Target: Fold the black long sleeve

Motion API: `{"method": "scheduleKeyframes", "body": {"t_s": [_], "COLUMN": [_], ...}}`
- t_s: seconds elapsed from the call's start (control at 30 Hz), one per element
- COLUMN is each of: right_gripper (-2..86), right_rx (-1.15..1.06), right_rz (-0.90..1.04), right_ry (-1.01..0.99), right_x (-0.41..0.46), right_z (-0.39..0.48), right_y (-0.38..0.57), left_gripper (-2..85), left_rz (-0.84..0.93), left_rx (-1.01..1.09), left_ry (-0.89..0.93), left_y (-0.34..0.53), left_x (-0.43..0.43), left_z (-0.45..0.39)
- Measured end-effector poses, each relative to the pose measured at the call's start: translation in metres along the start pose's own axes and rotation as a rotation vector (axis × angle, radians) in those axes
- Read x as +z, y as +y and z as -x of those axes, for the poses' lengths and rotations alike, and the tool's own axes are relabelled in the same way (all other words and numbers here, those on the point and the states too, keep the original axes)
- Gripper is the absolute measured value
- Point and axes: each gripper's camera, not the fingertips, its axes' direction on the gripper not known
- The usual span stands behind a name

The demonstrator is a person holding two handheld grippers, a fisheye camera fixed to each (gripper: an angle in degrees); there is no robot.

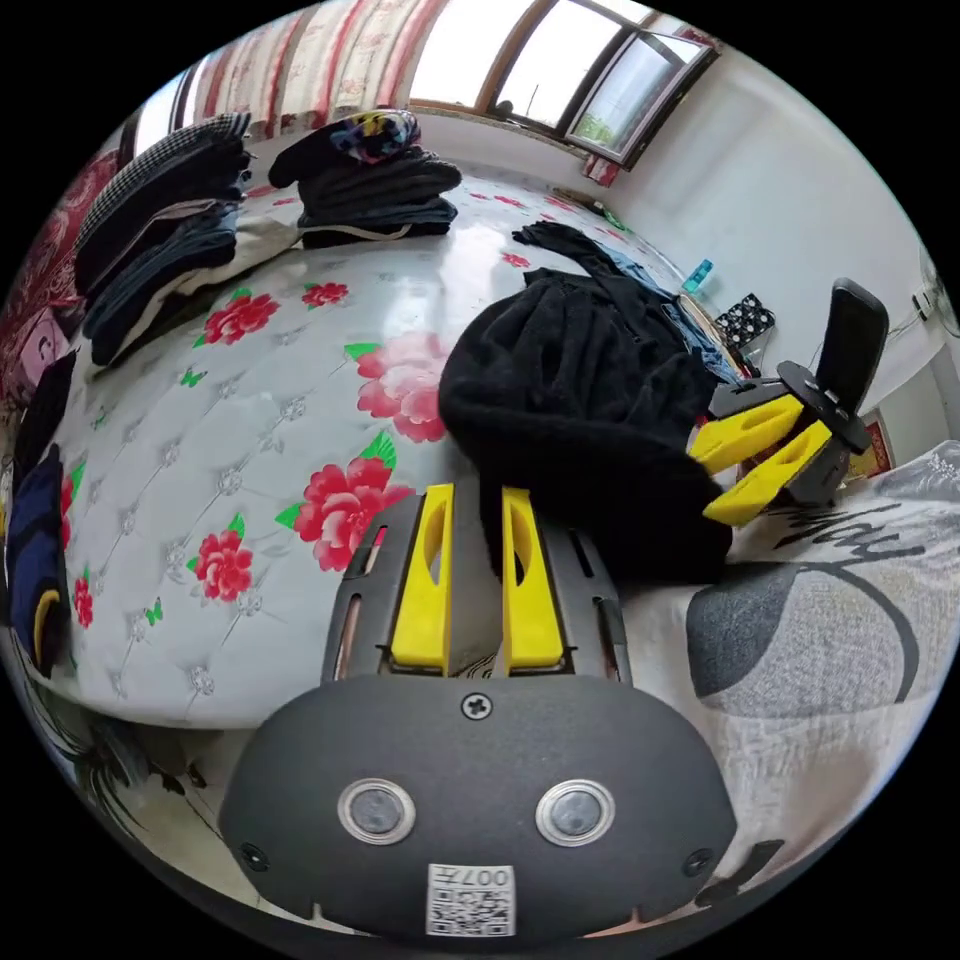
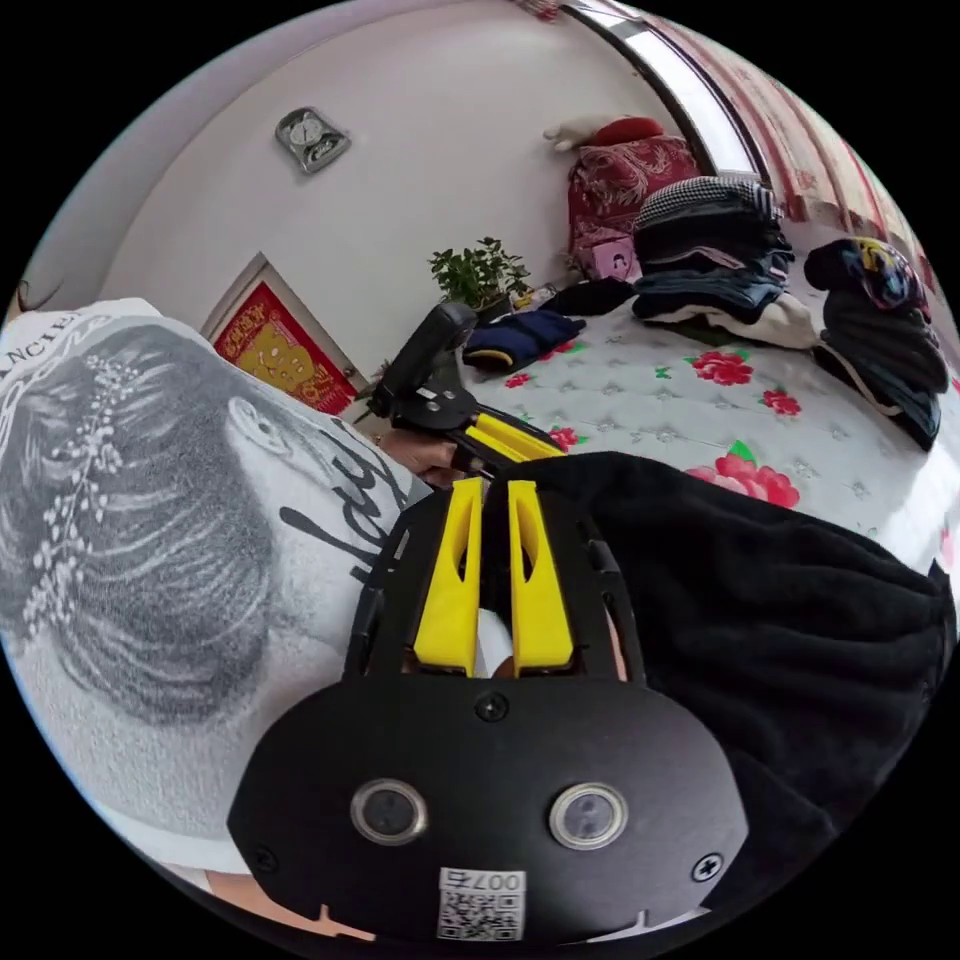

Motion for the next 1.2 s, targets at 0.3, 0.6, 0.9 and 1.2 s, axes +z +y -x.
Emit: {"method": "scheduleKeyframes", "body": {"t_s": [0.3,0.6,0.9,1.2], "right_gripper": [5.5,6.0,0.6,2.9], "right_rx": [0.306,0.226,0.496,0.56], "right_rz": [0.143,0.218,-0.051,-0.098], "right_ry": [0.379,0.236,0.455,0.476], "right_x": [-0.057,0.006,-0.062,-0.059], "right_z": [-0.024,-0.007,-0.056,-0.053], "right_y": [0.121,0.106,0.084,0.08], "left_gripper": [10.0,8.6,9.6,11.9], "left_rz": [0.042,0.063,0.022,0.112], "left_rx": [-0.084,0.102,0.205,0.317], "left_ry": [0.031,0.266,0.162,0.234], "left_y": [0.069,-0.04,-0.048,0.039], "left_x": [-0.016,0.013,-0.014,-0.012], "left_z": [0.07,0.026,0.017,-0.008]}}
